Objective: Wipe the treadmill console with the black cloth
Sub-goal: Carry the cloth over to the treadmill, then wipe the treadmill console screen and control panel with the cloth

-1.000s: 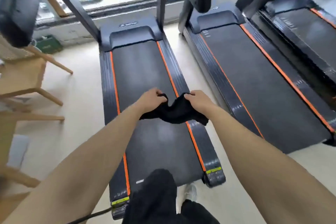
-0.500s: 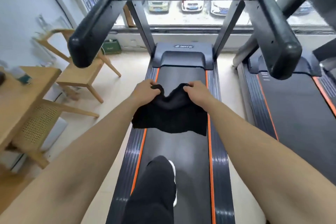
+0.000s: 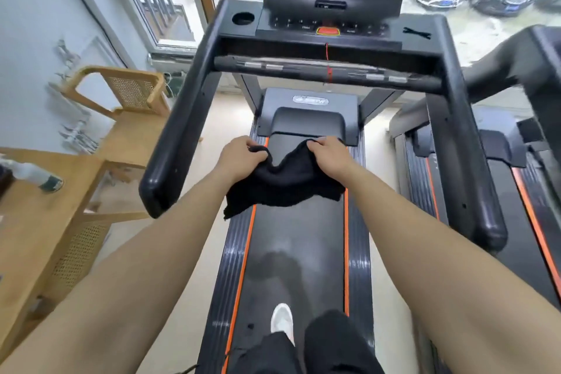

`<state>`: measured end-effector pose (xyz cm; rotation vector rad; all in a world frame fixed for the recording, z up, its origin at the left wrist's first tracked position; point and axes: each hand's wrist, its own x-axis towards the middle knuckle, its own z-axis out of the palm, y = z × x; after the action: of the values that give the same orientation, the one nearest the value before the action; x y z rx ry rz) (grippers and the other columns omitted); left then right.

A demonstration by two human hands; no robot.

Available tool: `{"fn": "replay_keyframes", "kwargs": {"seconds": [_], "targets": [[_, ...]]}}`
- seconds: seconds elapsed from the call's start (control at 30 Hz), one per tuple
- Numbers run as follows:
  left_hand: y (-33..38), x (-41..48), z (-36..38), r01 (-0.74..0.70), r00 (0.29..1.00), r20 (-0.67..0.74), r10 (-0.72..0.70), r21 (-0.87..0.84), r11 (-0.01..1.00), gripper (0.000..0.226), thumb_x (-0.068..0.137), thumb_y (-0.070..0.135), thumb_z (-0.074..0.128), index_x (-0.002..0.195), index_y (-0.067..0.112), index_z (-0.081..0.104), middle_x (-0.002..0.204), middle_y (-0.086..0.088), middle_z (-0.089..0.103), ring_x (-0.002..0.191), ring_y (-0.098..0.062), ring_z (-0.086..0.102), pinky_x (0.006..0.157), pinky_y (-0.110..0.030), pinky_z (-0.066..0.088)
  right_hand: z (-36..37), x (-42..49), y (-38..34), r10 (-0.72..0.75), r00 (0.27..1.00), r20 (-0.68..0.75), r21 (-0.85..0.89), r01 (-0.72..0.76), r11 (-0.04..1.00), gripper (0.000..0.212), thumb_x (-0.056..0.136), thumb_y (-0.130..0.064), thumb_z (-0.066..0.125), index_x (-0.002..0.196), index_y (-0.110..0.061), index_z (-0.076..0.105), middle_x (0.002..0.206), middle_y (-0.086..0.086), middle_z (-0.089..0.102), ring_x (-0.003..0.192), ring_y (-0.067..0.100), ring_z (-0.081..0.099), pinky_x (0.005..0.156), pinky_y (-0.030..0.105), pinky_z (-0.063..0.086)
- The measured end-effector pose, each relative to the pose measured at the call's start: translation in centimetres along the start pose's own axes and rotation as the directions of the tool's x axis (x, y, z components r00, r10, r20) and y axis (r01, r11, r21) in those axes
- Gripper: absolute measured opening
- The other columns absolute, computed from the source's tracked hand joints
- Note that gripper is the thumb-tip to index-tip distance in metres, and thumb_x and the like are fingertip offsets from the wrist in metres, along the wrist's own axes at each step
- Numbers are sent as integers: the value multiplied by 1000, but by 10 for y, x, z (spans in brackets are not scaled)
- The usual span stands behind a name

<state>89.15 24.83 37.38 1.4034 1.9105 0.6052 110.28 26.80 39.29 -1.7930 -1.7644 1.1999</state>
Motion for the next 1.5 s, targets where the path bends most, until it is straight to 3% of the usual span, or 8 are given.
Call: {"fn": "replay_keyframes", "kwargs": {"seconds": [0.2, 0.5, 0.67, 0.77, 0.9, 1.03, 1.17, 1.5], "targets": [[57, 68, -39, -47, 997, -59, 45, -32, 998, 18, 90, 23, 66, 105, 15, 72, 103, 0, 69, 98, -19, 60, 83, -26, 40, -49, 66, -39, -38, 998, -57, 64, 41, 997, 42, 101, -32, 48, 86, 4, 62, 87, 16, 64, 82, 27, 54, 80, 42, 46], [152, 217, -72, -136, 990, 10, 137, 229, 964, 45, 97, 42, 57, 63, 13, 59, 66, -5, 61, 70, -21, 59, 62, -33, 37, -131, 211, -82, -98, 991, 86, 74, 91, 993, 52, 103, -43, 41, 85, 1, 61, 100, 24, 70, 94, 38, 65, 90, 42, 46], [212, 298, -90, -127, 987, 129, 100, 217, 968, 62, 84, 68, 57, 83, 8, 72, 77, -6, 71, 78, -22, 68, 77, -38, 49, -190, 297, -108, -107, 959, 264, 122, 77, 990, 81, 56, -84, 71, 112, -25, 72, 119, -11, 69, 111, 20, 66, 109, 47, 44], [240, 339, -98, -88, 987, 147, 69, 127, 988, 58, 70, 72, 71, 83, 16, 74, 77, 2, 74, 80, -18, 70, 81, -36, 50, -219, 347, -116, -97, 913, 396, -22, 115, 993, 103, 42, -74, 89, 128, -24, 65, 129, -9, 68, 119, 22, 65, 106, 45, 48], [269, 380, -107, -102, 965, 248, 86, 55, 993, 29, 75, 47, 83, 84, 22, 71, 77, 8, 73, 80, -14, 70, 73, -27, 51, -243, 394, -123, -141, 858, 493, -70, 201, 977, 36, 70, -43, 86, 98, -24, 77, 95, -5, 79, 91, 19, 75, 93, 41, 57], [280, 416, -119, -122, 947, 298, 116, 2, 992, 32, 79, 28, 84, 103, 14, 67, 88, 3, 72, 77, -10, 70, 65, -19, 53, -247, 435, -118, -179, 898, 401, 129, 138, 982, 46, 74, -47, 82, 112, -22, 74, 111, -4, 77, 104, 19, 72, 97, 39, 54], [272, 457, -128, -142, 947, 289, 142, -23, 990, 36, 84, 14, 77, 114, 20, 58, 104, 1, 67, 92, -16, 67, 72, -24, 52, -248, 468, -117, -220, 941, 258, 401, 103, 910, 8, 91, -11, 69, 97, -6, 69, 92, 7, 75, 87, 25, 70, 81, 37, 54], [273, 561, -143, -343, 929, 104, 356, -125, 931, 16, 92, 10, 65, 104, 20, 66, 97, 6, 67, 78, 11, 59, 65, -7, 40, -230, 525, -167, -226, 958, 177, 700, 39, 713, 31, 71, -5, 57, 102, -11, 62, 93, 12, 68, 87, 26, 64, 73, 34, 53]]}}
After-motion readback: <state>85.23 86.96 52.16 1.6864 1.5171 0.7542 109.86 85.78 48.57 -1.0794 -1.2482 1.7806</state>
